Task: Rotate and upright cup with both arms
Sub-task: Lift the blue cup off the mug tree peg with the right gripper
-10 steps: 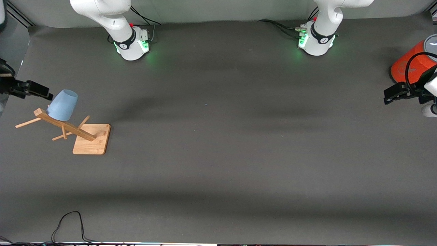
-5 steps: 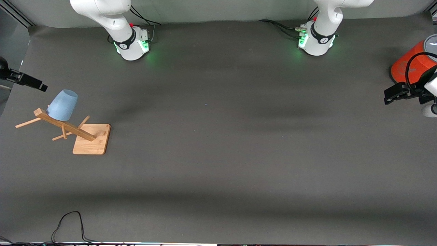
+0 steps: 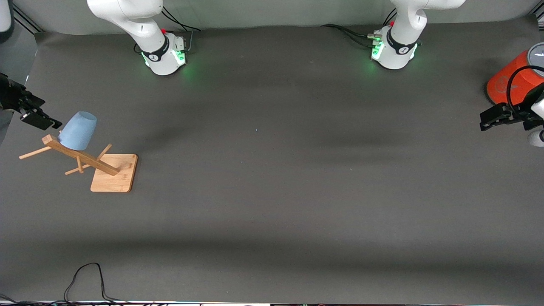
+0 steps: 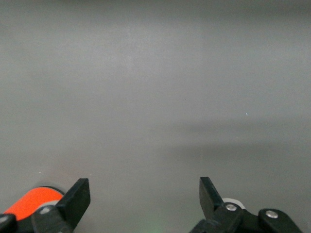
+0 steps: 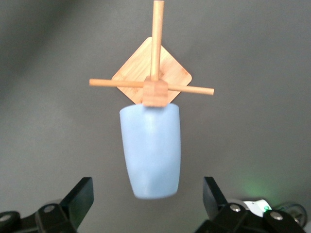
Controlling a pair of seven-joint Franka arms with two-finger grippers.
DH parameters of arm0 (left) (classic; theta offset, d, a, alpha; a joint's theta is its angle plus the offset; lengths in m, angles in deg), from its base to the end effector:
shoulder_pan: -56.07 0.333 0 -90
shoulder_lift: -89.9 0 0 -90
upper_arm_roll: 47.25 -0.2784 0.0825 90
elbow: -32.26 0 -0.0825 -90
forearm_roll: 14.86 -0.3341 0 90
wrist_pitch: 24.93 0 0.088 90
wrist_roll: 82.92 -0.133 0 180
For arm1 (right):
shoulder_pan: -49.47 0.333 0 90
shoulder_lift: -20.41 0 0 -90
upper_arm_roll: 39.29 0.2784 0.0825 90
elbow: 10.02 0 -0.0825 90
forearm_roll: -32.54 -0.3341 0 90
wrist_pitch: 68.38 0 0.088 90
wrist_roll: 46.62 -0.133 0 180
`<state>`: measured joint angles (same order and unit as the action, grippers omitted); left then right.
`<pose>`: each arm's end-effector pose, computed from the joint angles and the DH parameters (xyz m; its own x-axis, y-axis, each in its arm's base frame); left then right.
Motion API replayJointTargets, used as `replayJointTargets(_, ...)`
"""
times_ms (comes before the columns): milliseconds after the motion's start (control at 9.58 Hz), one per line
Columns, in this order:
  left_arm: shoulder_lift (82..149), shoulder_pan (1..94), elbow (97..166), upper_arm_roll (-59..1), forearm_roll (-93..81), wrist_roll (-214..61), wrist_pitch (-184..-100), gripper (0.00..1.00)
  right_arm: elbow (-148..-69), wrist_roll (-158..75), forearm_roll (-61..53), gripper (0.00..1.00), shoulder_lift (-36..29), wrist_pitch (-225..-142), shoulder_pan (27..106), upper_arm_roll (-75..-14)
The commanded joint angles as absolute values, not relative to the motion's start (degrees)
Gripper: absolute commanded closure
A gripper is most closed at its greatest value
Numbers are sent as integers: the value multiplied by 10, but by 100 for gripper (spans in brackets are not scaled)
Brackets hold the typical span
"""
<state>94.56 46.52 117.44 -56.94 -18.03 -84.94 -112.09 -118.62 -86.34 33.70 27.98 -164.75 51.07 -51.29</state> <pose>0.5201 0.0056 0.5511 0.9984 -0.0299 -0.0479 -0.0331 -0.9972 -0.0673 0.4574 -0.0902 0.4958 0.6430 -0.7627 -0.0694 -0.7616 -0.6463 0.0479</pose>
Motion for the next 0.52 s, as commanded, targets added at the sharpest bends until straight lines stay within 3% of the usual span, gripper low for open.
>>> replayJointTargets(0, 939, 467, 1185, -568, -184, -853, -1132, 0, -1248, -878, 341, 0, 295, -1711, 513, -527)
replayJointTargets(418, 941, 467, 1187, -568, -184, -854, -1132, 0, -1308, -878, 333, 0, 288, -1783, 517, -537)
